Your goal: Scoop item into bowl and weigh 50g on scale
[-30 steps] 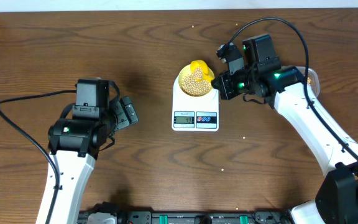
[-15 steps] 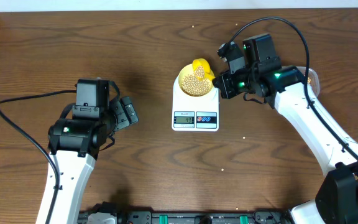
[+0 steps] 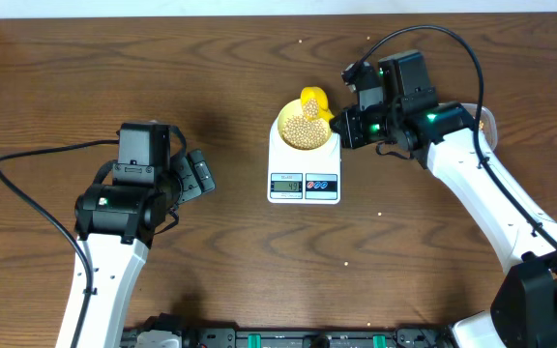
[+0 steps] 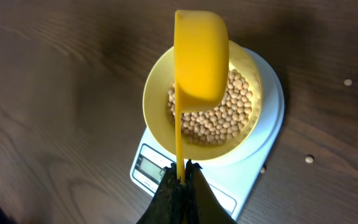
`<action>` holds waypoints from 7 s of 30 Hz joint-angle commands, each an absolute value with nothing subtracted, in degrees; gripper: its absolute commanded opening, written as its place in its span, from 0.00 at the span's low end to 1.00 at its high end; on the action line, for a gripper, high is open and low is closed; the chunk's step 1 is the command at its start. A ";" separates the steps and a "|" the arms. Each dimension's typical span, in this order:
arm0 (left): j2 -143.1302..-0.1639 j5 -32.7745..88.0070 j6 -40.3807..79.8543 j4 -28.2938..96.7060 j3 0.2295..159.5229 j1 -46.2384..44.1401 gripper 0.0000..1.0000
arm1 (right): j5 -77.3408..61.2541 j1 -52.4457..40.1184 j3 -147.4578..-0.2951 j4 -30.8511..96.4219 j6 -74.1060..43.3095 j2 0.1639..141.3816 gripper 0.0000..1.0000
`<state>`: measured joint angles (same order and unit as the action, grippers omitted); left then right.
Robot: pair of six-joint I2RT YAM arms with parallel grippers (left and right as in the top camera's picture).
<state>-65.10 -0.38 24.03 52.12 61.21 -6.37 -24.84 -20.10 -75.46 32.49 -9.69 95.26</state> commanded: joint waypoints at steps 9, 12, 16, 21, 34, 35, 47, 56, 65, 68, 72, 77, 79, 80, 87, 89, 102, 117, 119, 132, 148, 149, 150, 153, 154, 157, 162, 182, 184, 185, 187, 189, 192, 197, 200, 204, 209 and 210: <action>-65.17 -1.37 24.10 52.27 61.82 -6.02 0.96 | -26.70 -18.28 -75.26 31.53 -13.28 95.79 0.01; -65.17 -1.37 24.10 52.27 61.82 -6.02 0.96 | -26.63 -18.15 -75.26 31.16 -13.26 95.79 0.01; -65.17 -1.37 24.10 52.27 61.82 -6.00 0.96 | -26.65 -17.85 -75.26 30.85 -13.26 95.79 0.01; -65.17 -1.37 24.10 52.27 61.82 -6.02 0.96 | -26.70 -17.82 -75.26 30.87 -13.23 95.79 0.01; -65.17 -1.37 24.12 52.27 61.82 -6.02 0.96 | -26.41 -19.05 -75.26 31.73 -5.48 95.79 0.01; -65.17 -1.37 24.10 52.27 61.82 -6.02 0.96 | -26.20 -19.25 -75.26 31.88 -5.02 95.81 0.01; -65.17 -1.37 24.10 52.27 61.82 -6.02 0.96 | -25.39 -20.36 -75.26 32.80 -2.70 95.81 0.01; -65.17 -1.37 24.10 52.27 61.82 -6.02 0.96 | -25.36 -20.36 -75.26 33.10 -2.44 95.81 0.01; -65.17 -1.37 24.10 52.27 61.82 -6.02 0.96 | -24.27 -20.91 -75.26 34.54 -0.32 95.81 0.01; -65.17 -1.34 24.10 52.27 61.82 -6.00 0.96 | -24.32 -20.99 -75.26 34.50 -0.36 95.81 0.01; -65.17 -1.37 24.10 52.27 61.82 -6.02 0.96 | -24.32 -20.99 -75.26 34.11 -0.38 95.81 0.01; -65.17 -1.37 24.10 52.27 61.82 -6.00 0.96 | -23.79 -20.99 -75.26 34.76 0.60 95.81 0.01; -65.17 -1.37 24.10 52.27 61.82 -6.00 0.96 | -22.52 -20.99 -75.26 35.14 0.91 95.81 0.01; -65.17 -1.37 24.10 52.27 61.82 -6.02 0.96 | -22.63 -20.99 -75.26 35.14 0.89 95.81 0.01; -65.17 -1.37 24.10 52.27 61.82 -6.02 0.96 | -22.85 -20.99 -75.26 35.18 0.30 95.81 0.01; -65.17 -1.37 24.10 52.27 61.82 -6.02 0.96 | -22.52 -20.88 -75.26 35.16 0.36 95.81 0.01; -65.17 -1.37 24.10 52.27 61.82 -6.02 0.96 | -23.03 -20.69 -75.26 35.77 1.02 95.81 0.01; -65.17 -1.37 24.10 52.27 61.82 -6.02 0.96 | -21.98 -20.88 -75.26 35.38 2.15 95.81 0.01; -65.17 -1.37 24.10 52.27 61.82 -6.02 0.96 | -21.98 -20.88 -75.26 35.44 2.44 95.81 0.01; -65.17 -1.37 24.10 52.27 61.82 -6.02 0.96 | -21.96 -21.47 -75.26 35.77 3.55 95.81 0.01; -65.17 -1.37 24.10 52.27 61.82 -6.02 0.96 | -22.17 -21.32 -75.26 35.33 3.05 95.81 0.01; -65.17 -1.37 24.10 52.29 61.82 -6.02 0.96 | -22.20 -21.32 -75.26 35.35 3.03 95.81 0.01; -65.17 -1.37 24.10 52.27 61.82 -6.02 0.96 | -22.20 -21.32 -75.26 35.51 3.05 95.81 0.01; -65.17 -1.37 24.10 52.27 61.82 -6.02 0.96 | -21.50 -21.10 -75.26 35.73 3.09 95.81 0.01; -65.17 -1.37 24.10 52.27 61.82 -6.02 0.96 | -21.54 -21.06 -75.26 35.59 3.07 95.81 0.01; -65.17 -1.34 24.10 52.27 61.82 -6.00 0.96 | -21.78 -21.10 -75.26 36.01 3.09 95.81 0.01; -65.17 -1.37 24.10 52.27 61.82 -6.02 0.96 | -21.56 -20.99 -75.26 35.77 3.07 95.81 0.01; -65.17 -1.37 24.10 52.27 61.82 -6.02 0.96 | -21.32 -21.06 -75.26 36.25 3.95 95.81 0.01; -65.17 -1.37 24.10 52.27 61.82 -6.00 0.96 | -21.32 -21.04 -75.26 36.23 3.97 95.81 0.01; -65.17 -1.37 24.10 52.27 61.82 -6.02 0.96 | -21.32 -21.04 -75.26 36.18 3.97 95.81 0.01; -65.17 -1.37 24.10 52.27 61.82 -6.02 0.96 | -21.32 -21.06 -75.26 36.27 3.95 95.81 0.01; -65.17 -1.37 24.10 52.27 61.82 -6.02 0.96 | -21.32 -21.04 -75.26 36.27 3.95 95.81 0.01; -65.17 -1.37 24.10 52.27 61.82 -6.02 0.96 | -21.34 -21.12 -75.26 36.12 3.97 95.81 0.01; -65.17 -1.37 24.10 52.27 61.82 -6.02 0.96 | -21.32 -20.69 -75.26 36.40 3.95 95.81 0.01; -65.17 -1.37 24.10 52.29 61.82 -6.00 0.96 | -21.34 -20.84 -75.26 36.25 3.99 95.81 0.01; -65.17 -1.37 24.10 52.29 61.82 -6.02 0.96 | -21.32 -20.99 -75.26 36.32 5.02 95.81 0.01; -65.17 -1.37 24.10 52.27 61.82 -6.02 0.96 | -20.80 -21.02 -75.26 36.56 5.89 95.81 0.01; -65.17 -1.37 24.10 52.27 61.82 -6.00 0.96 | -20.14 -20.86 -75.26 36.60 5.87 95.81 0.01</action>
